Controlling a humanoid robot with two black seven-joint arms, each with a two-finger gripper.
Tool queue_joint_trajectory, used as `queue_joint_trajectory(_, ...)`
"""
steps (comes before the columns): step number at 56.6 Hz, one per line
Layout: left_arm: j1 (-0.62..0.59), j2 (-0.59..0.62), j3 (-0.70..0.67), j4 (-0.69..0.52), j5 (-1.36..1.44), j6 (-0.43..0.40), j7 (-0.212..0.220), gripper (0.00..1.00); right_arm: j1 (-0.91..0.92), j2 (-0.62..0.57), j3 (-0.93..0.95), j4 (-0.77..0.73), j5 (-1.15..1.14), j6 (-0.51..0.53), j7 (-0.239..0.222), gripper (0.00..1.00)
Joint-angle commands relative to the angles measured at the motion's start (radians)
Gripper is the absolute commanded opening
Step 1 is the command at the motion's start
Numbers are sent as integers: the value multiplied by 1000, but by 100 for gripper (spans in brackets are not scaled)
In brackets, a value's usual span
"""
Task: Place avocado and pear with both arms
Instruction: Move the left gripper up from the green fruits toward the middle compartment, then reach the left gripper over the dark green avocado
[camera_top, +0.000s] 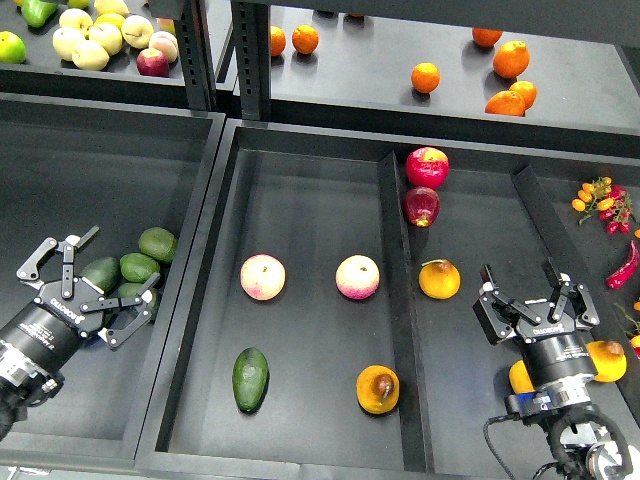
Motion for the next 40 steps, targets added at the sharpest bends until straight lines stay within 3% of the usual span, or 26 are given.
queue_joint_trajectory(1,-111,139,132,1,44,0,0,99,-2,0,12,-2,2,-18,-1,100)
queue_joint_trajectory(19,-385,227,439,8,75,0,0,99,32,0,96,0,3,-119,5,100)
queue_joint_trajectory(40,-733,230,838,150,171,0,0,99,55,0,112,1,5,-157,3,100)
